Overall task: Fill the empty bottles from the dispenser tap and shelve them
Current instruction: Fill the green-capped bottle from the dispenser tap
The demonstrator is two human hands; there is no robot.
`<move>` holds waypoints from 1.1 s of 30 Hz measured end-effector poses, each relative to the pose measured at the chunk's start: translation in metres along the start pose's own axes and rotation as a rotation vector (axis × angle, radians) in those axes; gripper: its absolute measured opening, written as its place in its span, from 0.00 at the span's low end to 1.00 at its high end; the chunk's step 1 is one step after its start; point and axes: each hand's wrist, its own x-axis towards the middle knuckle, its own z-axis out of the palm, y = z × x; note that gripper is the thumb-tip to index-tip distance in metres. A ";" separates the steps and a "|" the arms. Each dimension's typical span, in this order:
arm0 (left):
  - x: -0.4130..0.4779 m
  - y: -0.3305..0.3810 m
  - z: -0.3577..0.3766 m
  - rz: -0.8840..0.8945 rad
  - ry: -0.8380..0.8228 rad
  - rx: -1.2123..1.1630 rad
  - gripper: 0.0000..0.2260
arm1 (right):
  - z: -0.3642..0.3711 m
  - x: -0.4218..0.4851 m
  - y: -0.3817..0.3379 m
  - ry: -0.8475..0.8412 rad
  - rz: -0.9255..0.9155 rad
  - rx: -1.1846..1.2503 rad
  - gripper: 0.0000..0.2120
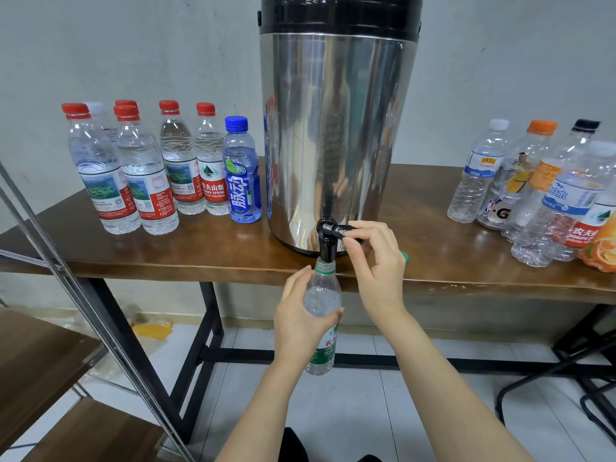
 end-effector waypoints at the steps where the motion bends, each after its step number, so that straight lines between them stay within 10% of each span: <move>1: 0.000 0.000 0.000 0.002 0.004 -0.004 0.34 | 0.000 0.000 0.000 0.000 0.001 -0.002 0.10; 30: 0.001 -0.003 -0.001 -0.004 -0.023 -0.032 0.34 | -0.014 0.047 -0.007 -0.166 -0.534 -0.313 0.14; 33: 0.002 -0.002 -0.001 -0.022 -0.038 -0.028 0.35 | 0.010 0.073 -0.027 -0.304 -0.368 -0.312 0.10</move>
